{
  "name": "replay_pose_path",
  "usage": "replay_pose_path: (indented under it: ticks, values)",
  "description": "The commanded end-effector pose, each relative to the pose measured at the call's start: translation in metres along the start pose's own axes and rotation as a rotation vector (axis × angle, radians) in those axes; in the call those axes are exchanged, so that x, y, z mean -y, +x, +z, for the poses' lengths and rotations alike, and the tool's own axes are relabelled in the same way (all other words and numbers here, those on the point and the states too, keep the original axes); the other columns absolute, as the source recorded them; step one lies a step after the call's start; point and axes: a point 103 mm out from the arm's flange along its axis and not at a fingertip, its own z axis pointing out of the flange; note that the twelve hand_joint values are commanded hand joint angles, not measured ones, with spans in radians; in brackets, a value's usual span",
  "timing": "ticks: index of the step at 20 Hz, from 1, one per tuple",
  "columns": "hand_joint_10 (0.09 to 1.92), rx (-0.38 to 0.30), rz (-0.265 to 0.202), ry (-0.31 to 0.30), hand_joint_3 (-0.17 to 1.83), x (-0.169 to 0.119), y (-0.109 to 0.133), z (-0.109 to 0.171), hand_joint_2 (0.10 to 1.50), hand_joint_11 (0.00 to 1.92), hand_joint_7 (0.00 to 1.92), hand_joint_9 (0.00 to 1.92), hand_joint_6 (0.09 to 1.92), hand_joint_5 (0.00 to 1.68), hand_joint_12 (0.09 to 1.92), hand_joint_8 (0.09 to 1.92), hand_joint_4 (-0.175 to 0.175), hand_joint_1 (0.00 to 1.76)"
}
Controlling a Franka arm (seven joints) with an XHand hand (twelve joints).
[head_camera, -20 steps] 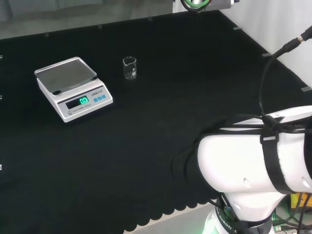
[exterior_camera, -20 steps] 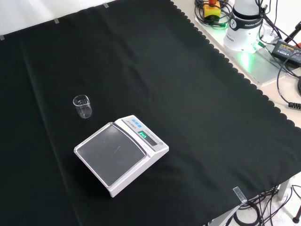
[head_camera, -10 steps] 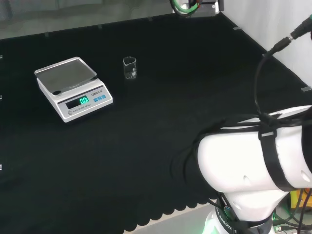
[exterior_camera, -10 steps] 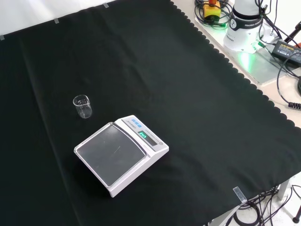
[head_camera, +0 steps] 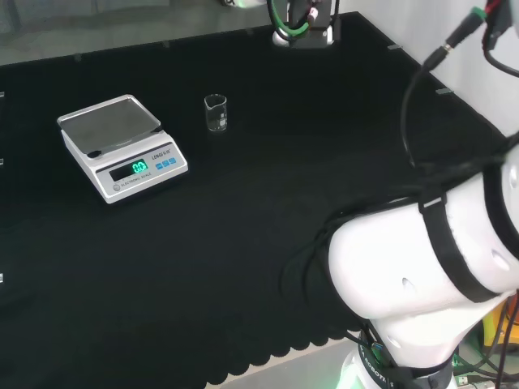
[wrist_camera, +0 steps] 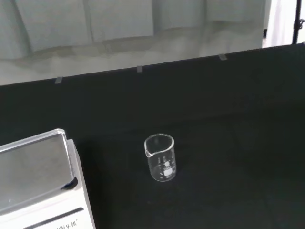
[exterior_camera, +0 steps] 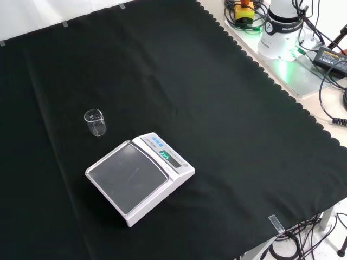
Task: Pick up the beaker.
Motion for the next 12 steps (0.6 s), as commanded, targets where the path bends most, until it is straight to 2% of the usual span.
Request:
replay_pose_path:
  ticks: [1, 9, 12]
  values:
    - [0.88, -0.11, 0.0, 0.004, 0.18, -0.089, -0.025, 0.09, 0.98, 0.0, 0.05, 0.09, 0.09, 0.26, 1.54, 0.79, -0.08, 0.34]
    - [0.89, -0.1, -0.062, 0.075, 0.16, -0.153, -0.02, 0.139, 0.94, 0.01, 0.09, 0.12, 0.09, 0.28, 1.55, 0.82, -0.087, 0.39]
    - [0.89, -0.106, -0.069, 0.106, 0.15, -0.171, -0.018, 0.155, 0.93, 0.01, 0.09, 0.12, 0.09, 0.28, 1.55, 0.82, -0.088, 0.4]
